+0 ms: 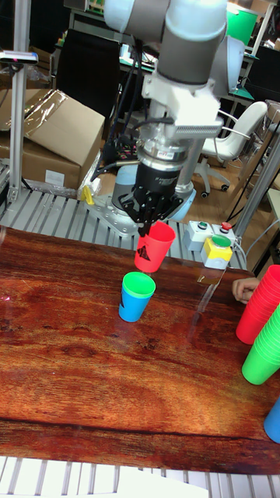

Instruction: Pick up the cup

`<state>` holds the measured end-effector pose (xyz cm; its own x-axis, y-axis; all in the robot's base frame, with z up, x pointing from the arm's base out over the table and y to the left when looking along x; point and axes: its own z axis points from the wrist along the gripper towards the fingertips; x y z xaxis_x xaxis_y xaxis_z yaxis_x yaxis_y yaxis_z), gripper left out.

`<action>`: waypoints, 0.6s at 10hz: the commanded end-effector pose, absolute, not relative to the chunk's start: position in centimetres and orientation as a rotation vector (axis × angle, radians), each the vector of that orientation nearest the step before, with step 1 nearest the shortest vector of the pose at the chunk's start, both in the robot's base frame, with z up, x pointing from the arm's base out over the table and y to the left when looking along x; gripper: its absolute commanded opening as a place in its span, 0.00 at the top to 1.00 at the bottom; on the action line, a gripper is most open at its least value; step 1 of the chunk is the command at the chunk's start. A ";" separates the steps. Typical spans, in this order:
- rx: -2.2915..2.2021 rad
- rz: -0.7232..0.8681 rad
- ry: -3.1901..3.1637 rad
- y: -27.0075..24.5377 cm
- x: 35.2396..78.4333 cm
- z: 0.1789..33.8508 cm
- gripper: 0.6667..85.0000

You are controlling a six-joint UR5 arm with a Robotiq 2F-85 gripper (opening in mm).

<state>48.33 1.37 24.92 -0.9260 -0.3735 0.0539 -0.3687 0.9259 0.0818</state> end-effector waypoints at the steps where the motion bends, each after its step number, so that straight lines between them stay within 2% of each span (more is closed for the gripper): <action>1: 0.595 -0.106 -3.064 1.9 49.0 26.1 0.99; 6: 0.660 -0.129 -3.057 2.3 48.9 26.3 0.99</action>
